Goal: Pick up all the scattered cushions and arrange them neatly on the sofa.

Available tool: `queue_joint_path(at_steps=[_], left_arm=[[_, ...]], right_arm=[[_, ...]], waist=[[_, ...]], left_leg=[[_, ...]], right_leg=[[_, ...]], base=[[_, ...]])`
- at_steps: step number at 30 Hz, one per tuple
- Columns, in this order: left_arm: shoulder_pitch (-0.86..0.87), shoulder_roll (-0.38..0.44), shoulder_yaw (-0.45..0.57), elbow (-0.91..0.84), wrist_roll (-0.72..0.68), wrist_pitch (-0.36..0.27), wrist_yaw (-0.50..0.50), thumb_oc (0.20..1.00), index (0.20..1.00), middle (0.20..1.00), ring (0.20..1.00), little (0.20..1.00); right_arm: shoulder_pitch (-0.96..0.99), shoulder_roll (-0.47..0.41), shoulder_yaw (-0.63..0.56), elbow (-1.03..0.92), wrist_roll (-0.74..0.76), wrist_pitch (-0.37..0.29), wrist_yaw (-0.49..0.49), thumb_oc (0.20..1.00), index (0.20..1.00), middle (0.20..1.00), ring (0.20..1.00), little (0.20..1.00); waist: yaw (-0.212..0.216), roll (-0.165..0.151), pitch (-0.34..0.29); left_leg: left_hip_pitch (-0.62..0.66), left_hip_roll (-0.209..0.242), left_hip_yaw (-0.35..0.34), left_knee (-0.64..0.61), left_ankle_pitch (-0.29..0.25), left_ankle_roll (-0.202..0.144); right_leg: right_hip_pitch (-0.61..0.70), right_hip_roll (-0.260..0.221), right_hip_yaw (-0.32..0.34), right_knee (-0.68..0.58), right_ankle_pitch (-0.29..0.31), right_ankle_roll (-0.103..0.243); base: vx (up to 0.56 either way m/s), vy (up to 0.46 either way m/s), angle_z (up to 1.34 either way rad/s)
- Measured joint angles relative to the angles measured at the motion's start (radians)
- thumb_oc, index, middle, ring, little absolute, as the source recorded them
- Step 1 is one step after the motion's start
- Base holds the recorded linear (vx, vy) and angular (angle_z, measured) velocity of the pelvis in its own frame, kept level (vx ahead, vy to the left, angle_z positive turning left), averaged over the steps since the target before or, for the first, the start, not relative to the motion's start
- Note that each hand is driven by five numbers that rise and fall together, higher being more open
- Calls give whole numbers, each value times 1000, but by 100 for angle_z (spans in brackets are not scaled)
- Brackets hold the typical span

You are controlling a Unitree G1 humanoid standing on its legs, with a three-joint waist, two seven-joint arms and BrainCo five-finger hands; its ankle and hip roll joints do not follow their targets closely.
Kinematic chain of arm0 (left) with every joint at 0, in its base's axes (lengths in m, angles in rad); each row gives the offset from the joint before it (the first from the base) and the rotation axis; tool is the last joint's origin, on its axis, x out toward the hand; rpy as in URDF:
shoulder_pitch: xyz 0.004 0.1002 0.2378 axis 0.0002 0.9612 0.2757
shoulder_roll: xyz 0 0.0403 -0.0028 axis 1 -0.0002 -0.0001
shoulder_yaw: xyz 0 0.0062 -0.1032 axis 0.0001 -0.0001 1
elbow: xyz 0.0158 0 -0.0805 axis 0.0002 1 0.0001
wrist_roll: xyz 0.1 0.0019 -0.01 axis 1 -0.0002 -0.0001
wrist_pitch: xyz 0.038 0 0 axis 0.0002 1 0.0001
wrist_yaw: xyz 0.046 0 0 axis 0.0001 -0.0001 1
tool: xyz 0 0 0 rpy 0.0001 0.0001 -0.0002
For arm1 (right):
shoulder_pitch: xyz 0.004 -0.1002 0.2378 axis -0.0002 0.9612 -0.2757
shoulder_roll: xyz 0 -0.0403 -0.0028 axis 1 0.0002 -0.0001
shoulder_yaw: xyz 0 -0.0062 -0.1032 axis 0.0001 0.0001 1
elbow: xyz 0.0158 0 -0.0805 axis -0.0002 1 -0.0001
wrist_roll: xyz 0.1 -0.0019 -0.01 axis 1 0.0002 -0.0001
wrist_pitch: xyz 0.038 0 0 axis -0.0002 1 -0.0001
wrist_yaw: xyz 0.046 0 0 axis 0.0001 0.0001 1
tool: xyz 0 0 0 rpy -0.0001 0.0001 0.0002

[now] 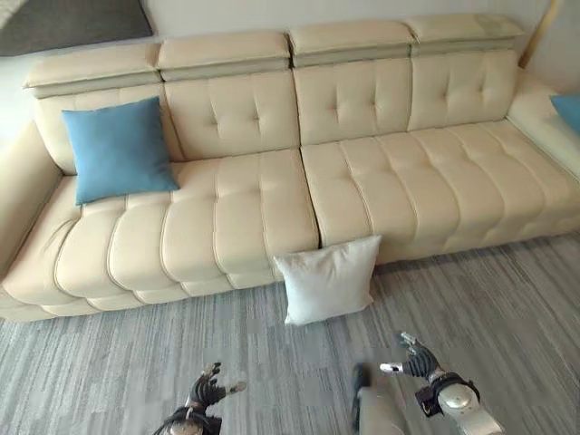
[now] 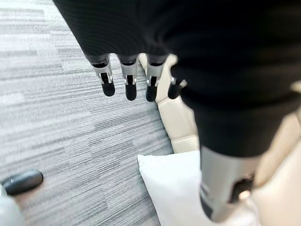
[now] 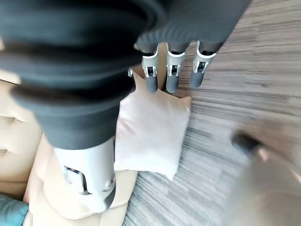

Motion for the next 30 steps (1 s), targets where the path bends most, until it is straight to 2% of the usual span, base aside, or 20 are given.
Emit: queue_joint_path(at_steps=[1, 2, 3, 4, 5, 6, 7, 8, 10, 13, 18, 20, 21, 22, 23, 26, 28, 29, 30], left_arm=[[1, -3, 0, -3, 0, 0, -1, 1000, 1000, 1000, 1000, 1000], [-2, -3, 0, -7, -1, 1, -1, 1000, 1000, 1000, 1000, 1000], [-17, -2, 0, -22, -1, -2, 0, 1000, 1000, 1000, 1000, 1000], [-16, -3, 0, -24, -2, -2, -1, 1000, 1000, 1000, 1000, 1000], [-5, 0, 1, -25, -2, 0, -5, 1000, 1000, 1000, 1000, 1000], [-22, -3, -2, -37, -2, -2, -5, 1000, 1000, 1000, 1000, 1000], [-19, 0, 0, -65, -1, -2, -8, 1000, 1000, 1000, 1000, 1000], [-14, 11, 0, -63, -1, 0, -9, 1000, 1000, 1000, 1000, 1000], [-20, 15, 0, -63, -1, 0, -9, 1000, 1000, 1000, 1000, 1000], [-17, 25, 1, -62, -1, 0, -9, 1000, 1000, 1000, 1000, 1000], [-29, 26, 4, -56, -1, 1, -8, 1000, 1000, 1000, 1000, 1000], [-31, 26, 4, -51, 0, 0, -9, 1000, 1000, 1000, 1000, 1000], [-36, 26, 4, -33, 0, 1, -8, 1000, 1000, 1000, 1000, 1000], [-42, 30, 4, -33, 0, 2, -8, 1000, 1000, 1000, 1000, 1000], [-43, 40, 4, -35, 0, 2, -8, 1000, 1000, 1000, 1000, 1000], [-43, 61, 4, -39, 0, 2, -6, 1000, 1000, 1000, 1000, 1000], [-44, 74, 5, -43, 0, 2, 0, 1000, 1000, 1000, 1000, 1000], [-42, 84, 5, -45, 0, 2, 0, 1000, 1000, 1000, 1000, 1000], [-41, 86, 5, -46, 0, 2, 1, 1000, 1000, 1000, 1000, 1000]], right_arm=[[-14, -10, 0, -6, 0, -1, 0, 1000, 1000, 1000, 1000, 1000], [-12, -21, -7, -8, 0, -6, -1, 1000, 1000, 1000, 1000, 1000], [6, -32, -10, -5, 0, -6, -1, 1000, 1000, 1000, 1000, 1000], [-2, -29, -3, -5, 0, -6, -1, 1000, 1000, 1000, 1000, 1000], [-14, -23, 0, -10, 1, -15, -2, 1000, 1000, 1000, 1000, 1000], [16, -31, -7, -19, 1, -18, -2, 1000, 1000, 1000, 1000, 1000], [24, -27, 2, -6, 1, -16, -1, 1000, 1000, 1000, 1000, 1000], [32, -14, 3, -1, 1, -15, -1, 1000, 1000, 1000, 1000, 1000], [39, -3, 1, 19, 1, -16, -3, 1000, 1000, 1000, 1000, 1000], [46, 17, 1, 35, 2, -11, -7, 1000, 1000, 1000, 1000, 1000], [54, 19, -1, 35, 1, -3, -16, 1000, 1000, 1000, 1000, 1000], [53, 22, -1, 34, 1, -2, -16, 1000, 1000, 1000, 1000, 1000], [43, 20, -1, 33, 1, 1, -15, 1000, 1000, 1000, 1000, 1000], [31, 26, -4, 33, 2, 1, -15, 1000, 1000, 1000, 1000, 1000], [25, 31, -3, 25, 2, 0, -12, 1000, 1000, 1000, 1000, 1000], [19, 32, -3, 6, 2, 0, -11, 1000, 1000, 1000, 1000, 1000], [20, 32, -1, -10, 2, -1, -10, 1000, 1000, 1000, 1000, 1000], [23, 36, 1, -14, 2, -1, -10, 1000, 1000, 1000, 1000, 1000], [23, 39, 2, -19, 2, 0, -9, 1000, 1000, 1000, 1000, 1000]], waist=[[6, 0, -1], [4, -10, -1], [7, -37, 4], [28, -56, 3], [27, -71, 5], [28, -94, 6], [34, -96, 7], [32, -104, 7], [29, -111, 9], [28, -134, 7], [15, -116, -5], [11, -105, -10], [9, -78, -14], [10, -72, -9], [9, -70, -8], [15, -63, 0], [25, -61, 5], [33, -57, 7], [35, -60, 7]], left_leg=[[-24, 22, 0, 41, 32, -32], [-70, 41, -7, 129, 71, -89], [-146, 62, 40, 308, 130, -87], [-181, 81, 62, 408, 133, -85], [-200, 70, 58, 387, 102, -97], [-226, 47, 97, 286, 89, -69], [-234, 36, 115, 155, 93, -63], [-271, 30, 115, 5, 134, -61], [-271, 29, 119, -83, 181, -64], [-277, 15, 144, -55, 217, -44], [-215, -24, 144, -51, 222, -30], [-169, -27, 145, -74, 210, -10], [-125, -23, 143, -110, 181, 39], [-121, -31, 146, -124, 181, 60], [-125, -53, 148, -121, 165, 80], [-120, -80, 157, -119, 147, 108], [-121, -93, 166, -119, 142, 120], [-125, -102, 170, -118, 138, 131], [-120, -104, 170, -121, 138, 134]], right_leg=[[17, 13, -26, -13, -7, -25], [60, 23, -78, -44, -26, -52], [138, 33, -110, -110, -33, -82], [179, 51, -105, -148, -27, -100], [202, 58, -98, -160, -43, -122], [246, 68, -101, -217, -45, -139], [276, 94, -106, -248, -33, -135], [305, 125, -116, -271, -43, -127], [319, 141, -132, -271, -53, -121], [346, 147, -128, -271, -57, -117], [351, 147, -126, -271, -68, -114], [352, 147, -120, -271, -68, -114], [331, 148, -114, -242, -77, -104], [305, 139, -103, -195, -95, -85], [271, 108, -95, -127, -124, -62], [192, 53, -58, 45, -184, -3], [138, 14, -48, 144, -213, 26], [101, -41, -38, 194, -225, 46], [86, -65, -35, 213, -225, 49]], base=[[210, -452, 77], [127, -264, 91], [145, -214, 68], [149, -170, 15], [187, -179, -11], [146, -50, -11], [215, 11, -8], [207, 45, -32], [129, 91, -13], [110, 160, -19], [96, 151, -11], [88, 221, 2], [64, 210, -3], [63, 173, -6], [76, 154, -8], [56, 71, -4], [65, 17, -8], [132, -13, -14], [110, -26, -12]])
